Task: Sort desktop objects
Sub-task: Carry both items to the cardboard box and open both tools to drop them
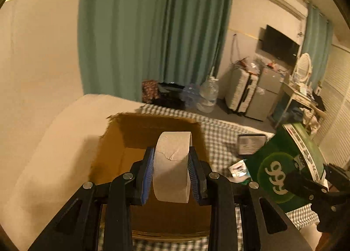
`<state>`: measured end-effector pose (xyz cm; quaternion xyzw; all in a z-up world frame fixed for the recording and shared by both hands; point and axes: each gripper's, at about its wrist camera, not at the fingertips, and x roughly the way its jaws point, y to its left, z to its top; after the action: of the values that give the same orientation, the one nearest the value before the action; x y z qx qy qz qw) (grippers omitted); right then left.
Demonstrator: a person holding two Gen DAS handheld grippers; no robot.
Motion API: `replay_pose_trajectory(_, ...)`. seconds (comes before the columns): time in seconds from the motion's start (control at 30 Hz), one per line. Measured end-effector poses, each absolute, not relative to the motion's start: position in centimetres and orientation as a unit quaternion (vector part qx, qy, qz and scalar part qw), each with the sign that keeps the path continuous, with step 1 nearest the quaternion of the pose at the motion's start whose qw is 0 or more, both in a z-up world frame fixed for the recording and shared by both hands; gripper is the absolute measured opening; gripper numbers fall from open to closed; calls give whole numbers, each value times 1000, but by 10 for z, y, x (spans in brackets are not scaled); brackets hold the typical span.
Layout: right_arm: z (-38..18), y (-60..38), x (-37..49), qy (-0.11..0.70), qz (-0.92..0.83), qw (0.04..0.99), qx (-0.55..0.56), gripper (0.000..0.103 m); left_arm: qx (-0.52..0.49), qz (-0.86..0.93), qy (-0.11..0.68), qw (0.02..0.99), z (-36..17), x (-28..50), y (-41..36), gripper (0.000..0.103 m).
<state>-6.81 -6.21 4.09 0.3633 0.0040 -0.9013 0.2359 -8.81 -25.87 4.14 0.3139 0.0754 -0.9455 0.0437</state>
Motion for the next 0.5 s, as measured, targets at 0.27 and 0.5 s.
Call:
replay_pose_trajectory(0.27,14,-127,-110,15,-873,281,397,79,351,-930,91,61,-2,-95,-296,31)
replay_pose_trajectory(0.5,0,-150,-127,-5,-859,301,413,82,375,-923,79,39,-27,-92,-307,43)
